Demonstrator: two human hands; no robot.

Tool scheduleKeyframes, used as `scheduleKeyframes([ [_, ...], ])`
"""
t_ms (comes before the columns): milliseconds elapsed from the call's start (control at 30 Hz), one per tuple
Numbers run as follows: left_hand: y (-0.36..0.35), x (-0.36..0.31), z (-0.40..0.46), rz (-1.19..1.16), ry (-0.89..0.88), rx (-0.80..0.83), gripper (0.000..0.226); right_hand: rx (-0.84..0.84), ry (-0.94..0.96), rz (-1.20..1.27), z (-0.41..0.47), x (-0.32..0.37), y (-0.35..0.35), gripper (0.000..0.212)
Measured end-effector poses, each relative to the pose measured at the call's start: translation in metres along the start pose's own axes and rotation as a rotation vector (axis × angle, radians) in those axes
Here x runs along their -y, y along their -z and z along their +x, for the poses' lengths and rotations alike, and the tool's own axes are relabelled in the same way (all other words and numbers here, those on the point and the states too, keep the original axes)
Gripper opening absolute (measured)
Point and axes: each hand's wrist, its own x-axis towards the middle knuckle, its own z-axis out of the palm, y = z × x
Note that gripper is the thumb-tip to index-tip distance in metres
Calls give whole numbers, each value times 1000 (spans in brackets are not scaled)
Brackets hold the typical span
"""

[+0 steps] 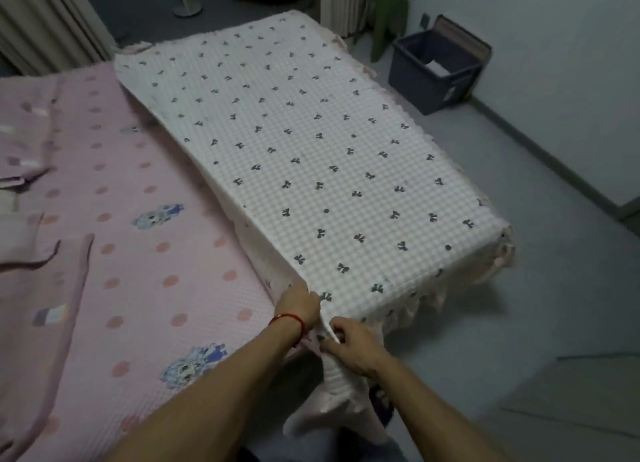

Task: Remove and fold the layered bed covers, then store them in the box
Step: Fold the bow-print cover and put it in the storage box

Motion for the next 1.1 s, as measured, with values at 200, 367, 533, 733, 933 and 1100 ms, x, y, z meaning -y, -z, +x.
scheduleKeyframes([
  [200, -45, -120, 19, 101, -86, 23, 19, -50, -44, 26, 5, -47, 107, 30],
  [367, -92, -199, 45, 177, -160, 85, 23, -80, -90, 58, 13, -80, 174, 17],
  [533, -146, -266, 95, 84, -128, 215, 19, -72, -217, -69, 42, -127, 254, 18],
  [733, -188, -312, 146, -166, 36, 595, 23, -69, -378, -99, 69, -180, 359, 32],
  [933, -200, -400, 182, -290, 22, 371, 19, -170, -340, 90, 106, -202, 451, 21],
  [1100, -210, -524, 209, -355, -131, 179, 17, -213, -191, 204, 151, -220, 561, 20],
])
